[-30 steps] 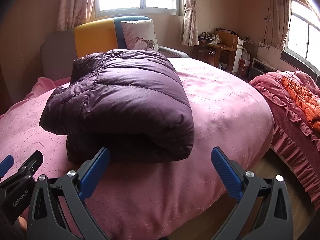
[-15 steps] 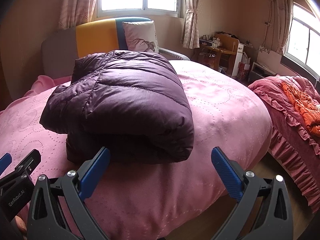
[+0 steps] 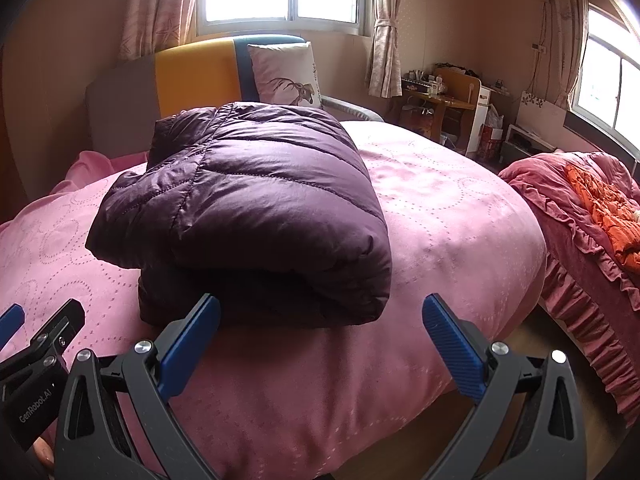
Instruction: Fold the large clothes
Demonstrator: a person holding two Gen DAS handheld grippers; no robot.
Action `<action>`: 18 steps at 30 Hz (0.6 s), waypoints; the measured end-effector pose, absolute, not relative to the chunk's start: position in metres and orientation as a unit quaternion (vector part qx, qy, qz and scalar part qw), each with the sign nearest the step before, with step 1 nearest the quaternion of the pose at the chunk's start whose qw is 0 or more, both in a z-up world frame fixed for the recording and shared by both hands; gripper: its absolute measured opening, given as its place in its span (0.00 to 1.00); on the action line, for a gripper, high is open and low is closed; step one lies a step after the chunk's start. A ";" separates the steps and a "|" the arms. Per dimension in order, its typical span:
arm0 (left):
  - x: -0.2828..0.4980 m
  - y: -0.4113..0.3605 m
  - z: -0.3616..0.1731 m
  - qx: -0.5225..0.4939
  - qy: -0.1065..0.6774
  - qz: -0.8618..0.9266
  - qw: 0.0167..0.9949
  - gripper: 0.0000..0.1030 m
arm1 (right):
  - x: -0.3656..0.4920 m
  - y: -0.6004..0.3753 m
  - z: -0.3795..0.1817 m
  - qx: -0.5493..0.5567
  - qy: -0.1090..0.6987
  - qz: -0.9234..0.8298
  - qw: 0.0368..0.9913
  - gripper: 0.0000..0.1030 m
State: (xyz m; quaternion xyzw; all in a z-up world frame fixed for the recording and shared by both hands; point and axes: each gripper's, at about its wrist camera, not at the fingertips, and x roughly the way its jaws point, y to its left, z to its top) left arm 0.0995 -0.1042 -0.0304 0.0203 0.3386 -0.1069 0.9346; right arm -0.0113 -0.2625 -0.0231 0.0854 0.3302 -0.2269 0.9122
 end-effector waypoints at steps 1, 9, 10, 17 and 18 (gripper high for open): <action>0.099 -0.104 -0.030 0.020 0.339 -0.109 0.934 0.96 | -0.011 -0.263 -0.022 0.087 0.329 -0.228 0.912 0.98; 0.097 -0.105 -0.029 0.022 0.339 -0.112 0.934 0.96 | -0.014 -0.262 -0.019 0.089 0.324 -0.227 0.914 0.98; 0.097 -0.105 -0.028 0.022 0.338 -0.112 0.934 0.96 | -0.014 -0.262 -0.019 0.087 0.323 -0.228 0.914 0.98; 0.094 -0.105 -0.023 0.024 0.332 -0.118 0.936 0.96 | -0.015 -0.262 -0.018 0.090 0.323 -0.226 0.915 0.98; 0.095 -0.105 -0.023 0.023 0.332 -0.119 0.936 0.96 | -0.015 -0.262 -0.018 0.090 0.323 -0.225 0.915 0.98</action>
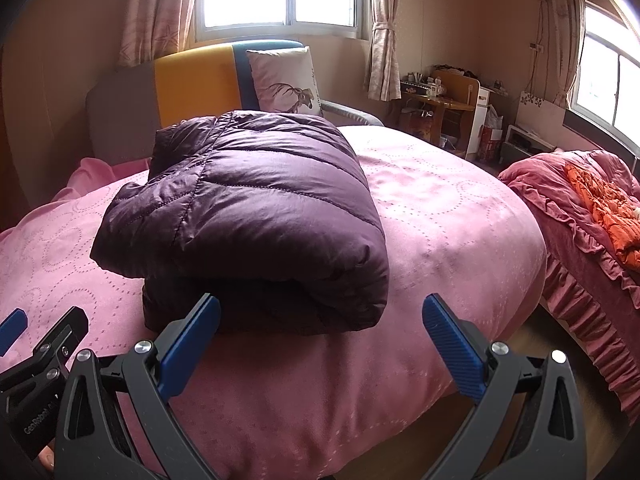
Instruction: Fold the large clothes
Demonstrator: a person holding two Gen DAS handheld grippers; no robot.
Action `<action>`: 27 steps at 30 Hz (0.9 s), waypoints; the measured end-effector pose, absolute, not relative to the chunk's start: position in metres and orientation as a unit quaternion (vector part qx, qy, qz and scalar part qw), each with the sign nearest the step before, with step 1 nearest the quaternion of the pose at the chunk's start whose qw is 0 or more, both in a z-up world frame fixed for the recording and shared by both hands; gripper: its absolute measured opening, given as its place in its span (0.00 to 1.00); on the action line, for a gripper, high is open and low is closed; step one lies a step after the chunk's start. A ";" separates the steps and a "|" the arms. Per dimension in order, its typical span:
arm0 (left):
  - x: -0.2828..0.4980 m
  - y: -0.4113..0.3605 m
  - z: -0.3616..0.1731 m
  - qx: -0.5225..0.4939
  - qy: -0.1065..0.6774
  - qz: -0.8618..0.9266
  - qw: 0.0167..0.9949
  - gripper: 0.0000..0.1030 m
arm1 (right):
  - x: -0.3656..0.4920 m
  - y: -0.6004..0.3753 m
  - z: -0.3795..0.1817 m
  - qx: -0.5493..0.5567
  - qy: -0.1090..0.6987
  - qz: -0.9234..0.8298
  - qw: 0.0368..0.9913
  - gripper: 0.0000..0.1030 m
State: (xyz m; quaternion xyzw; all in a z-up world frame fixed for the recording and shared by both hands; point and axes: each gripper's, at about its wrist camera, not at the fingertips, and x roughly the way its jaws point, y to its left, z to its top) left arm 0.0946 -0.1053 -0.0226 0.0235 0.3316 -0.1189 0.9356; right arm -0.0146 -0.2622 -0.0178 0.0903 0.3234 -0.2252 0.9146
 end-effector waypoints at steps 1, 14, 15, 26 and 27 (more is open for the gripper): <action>0.094 -0.106 -0.022 0.023 0.332 -0.120 0.935 0.96 | -0.015 -0.262 -0.018 0.090 0.324 -0.224 0.915 0.98; 0.093 -0.107 -0.021 0.028 0.327 -0.123 0.936 0.96 | -0.014 -0.263 -0.018 0.091 0.325 -0.222 0.915 0.98; 0.093 -0.106 -0.021 0.026 0.328 -0.124 0.936 0.96 | -0.013 -0.263 -0.019 0.091 0.325 -0.222 0.914 0.98; 0.100 -0.104 -0.032 0.021 0.348 -0.121 0.930 0.96 | -0.011 -0.265 -0.021 0.090 0.329 -0.224 0.913 0.98; 0.100 -0.103 -0.033 0.022 0.347 -0.116 0.930 0.96 | -0.010 -0.266 -0.022 0.091 0.330 -0.224 0.912 0.98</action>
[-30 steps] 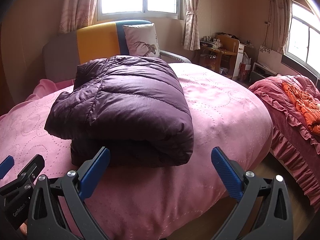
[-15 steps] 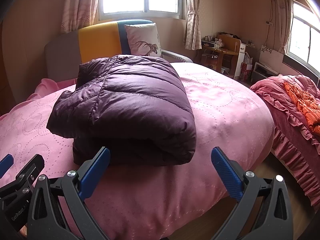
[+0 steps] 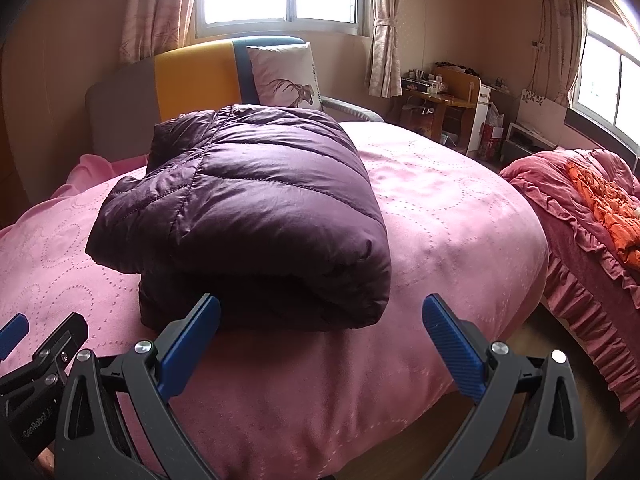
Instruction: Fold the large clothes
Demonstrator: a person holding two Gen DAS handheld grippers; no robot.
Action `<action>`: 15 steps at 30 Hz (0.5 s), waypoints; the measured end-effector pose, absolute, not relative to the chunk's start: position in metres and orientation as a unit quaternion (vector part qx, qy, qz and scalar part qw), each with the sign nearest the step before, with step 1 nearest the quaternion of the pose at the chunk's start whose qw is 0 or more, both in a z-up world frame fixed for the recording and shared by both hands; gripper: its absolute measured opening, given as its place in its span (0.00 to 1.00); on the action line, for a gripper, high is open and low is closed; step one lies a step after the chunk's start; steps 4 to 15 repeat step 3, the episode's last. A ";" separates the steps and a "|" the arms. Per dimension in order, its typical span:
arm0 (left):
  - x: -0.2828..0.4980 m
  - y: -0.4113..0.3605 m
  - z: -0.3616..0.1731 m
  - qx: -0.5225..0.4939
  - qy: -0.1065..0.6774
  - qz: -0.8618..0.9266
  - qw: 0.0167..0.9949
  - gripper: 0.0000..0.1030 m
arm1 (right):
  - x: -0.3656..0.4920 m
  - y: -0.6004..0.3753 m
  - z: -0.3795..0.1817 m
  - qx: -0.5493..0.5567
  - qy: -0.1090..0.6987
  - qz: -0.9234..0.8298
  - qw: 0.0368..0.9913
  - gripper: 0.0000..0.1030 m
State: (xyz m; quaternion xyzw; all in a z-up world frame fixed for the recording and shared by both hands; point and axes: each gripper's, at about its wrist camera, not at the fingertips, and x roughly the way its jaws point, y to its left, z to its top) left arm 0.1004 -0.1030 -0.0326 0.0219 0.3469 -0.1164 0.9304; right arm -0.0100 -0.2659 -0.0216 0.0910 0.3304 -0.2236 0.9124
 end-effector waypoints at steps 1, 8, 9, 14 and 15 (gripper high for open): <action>0.101 -0.101 -0.034 0.022 0.347 -0.112 0.931 0.96 | -0.010 -0.266 -0.022 0.093 0.333 -0.223 0.911 0.98; 0.102 -0.099 -0.036 0.015 0.355 -0.115 0.928 0.96 | -0.009 -0.266 -0.024 0.095 0.339 -0.220 0.910 0.98; 0.102 -0.099 -0.036 0.015 0.355 -0.115 0.928 0.96 | -0.009 -0.266 -0.024 0.095 0.339 -0.220 0.910 0.98; 0.102 -0.099 -0.036 0.015 0.355 -0.115 0.928 0.96 | -0.009 -0.266 -0.024 0.095 0.339 -0.220 0.910 0.98; 0.102 -0.099 -0.036 0.015 0.355 -0.115 0.928 0.96 | -0.009 -0.266 -0.024 0.095 0.339 -0.220 0.910 0.98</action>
